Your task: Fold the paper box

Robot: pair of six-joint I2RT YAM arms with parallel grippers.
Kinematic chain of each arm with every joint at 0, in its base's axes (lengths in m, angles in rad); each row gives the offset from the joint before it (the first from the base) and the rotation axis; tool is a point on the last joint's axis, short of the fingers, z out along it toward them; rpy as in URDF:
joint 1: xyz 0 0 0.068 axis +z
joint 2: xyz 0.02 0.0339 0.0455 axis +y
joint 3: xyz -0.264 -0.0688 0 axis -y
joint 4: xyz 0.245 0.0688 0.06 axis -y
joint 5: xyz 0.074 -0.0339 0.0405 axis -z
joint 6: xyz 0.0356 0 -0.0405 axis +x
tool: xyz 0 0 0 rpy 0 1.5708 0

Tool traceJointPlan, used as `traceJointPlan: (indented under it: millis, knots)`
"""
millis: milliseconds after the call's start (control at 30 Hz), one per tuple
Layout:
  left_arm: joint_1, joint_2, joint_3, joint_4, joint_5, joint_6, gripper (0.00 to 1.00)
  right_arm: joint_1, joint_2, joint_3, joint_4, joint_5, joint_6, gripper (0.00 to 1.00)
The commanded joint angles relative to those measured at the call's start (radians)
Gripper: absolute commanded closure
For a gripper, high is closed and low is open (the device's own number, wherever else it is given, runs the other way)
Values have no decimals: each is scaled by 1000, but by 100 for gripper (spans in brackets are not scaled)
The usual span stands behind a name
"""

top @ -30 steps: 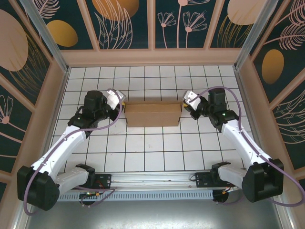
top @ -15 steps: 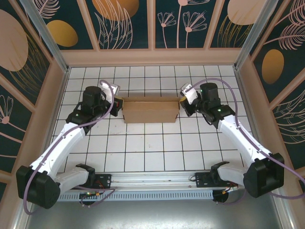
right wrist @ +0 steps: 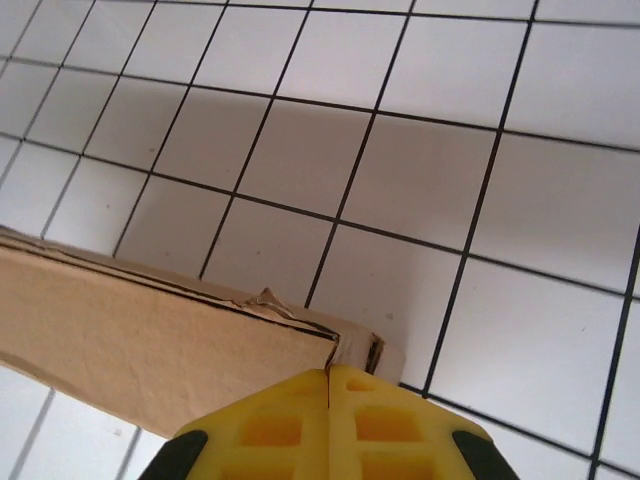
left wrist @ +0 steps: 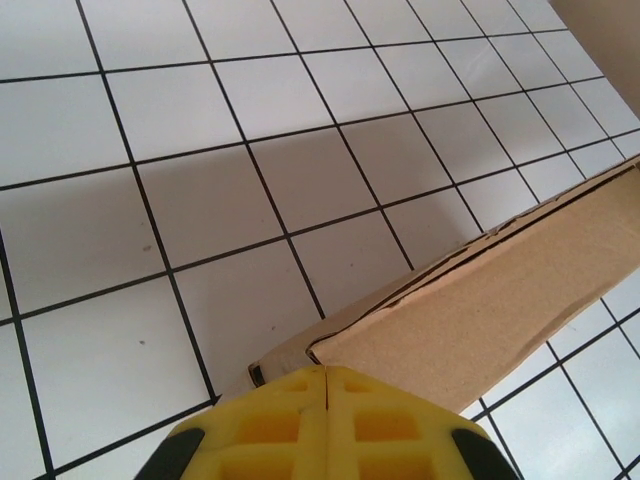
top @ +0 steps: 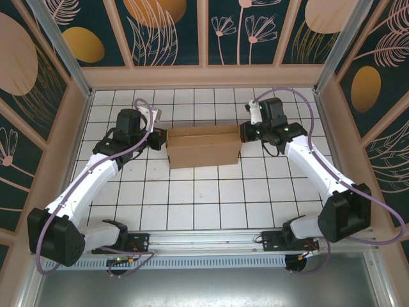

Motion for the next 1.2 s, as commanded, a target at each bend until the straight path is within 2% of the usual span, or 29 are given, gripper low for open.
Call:
traceJointPlan:
  millis: [0,300,700,933,1167]
  knots:
    - [-12,12,20,-9,23,-43,100,23,2,25,-54,-37,138,100]
    - [-12,22,14,-12,-13,-92,100,26,-16,-28,-23,24,196,100]
    - [-12,-6,-57,20,-55,-136,100,62,-107,-189,91,126,155,100]
    - [-12,-30,-112,50,-71,-166,100,68,-150,-232,135,124,157,100]
    - [-12,-19,-105,74,-34,-212,100,78,-141,-228,127,132,153,100]
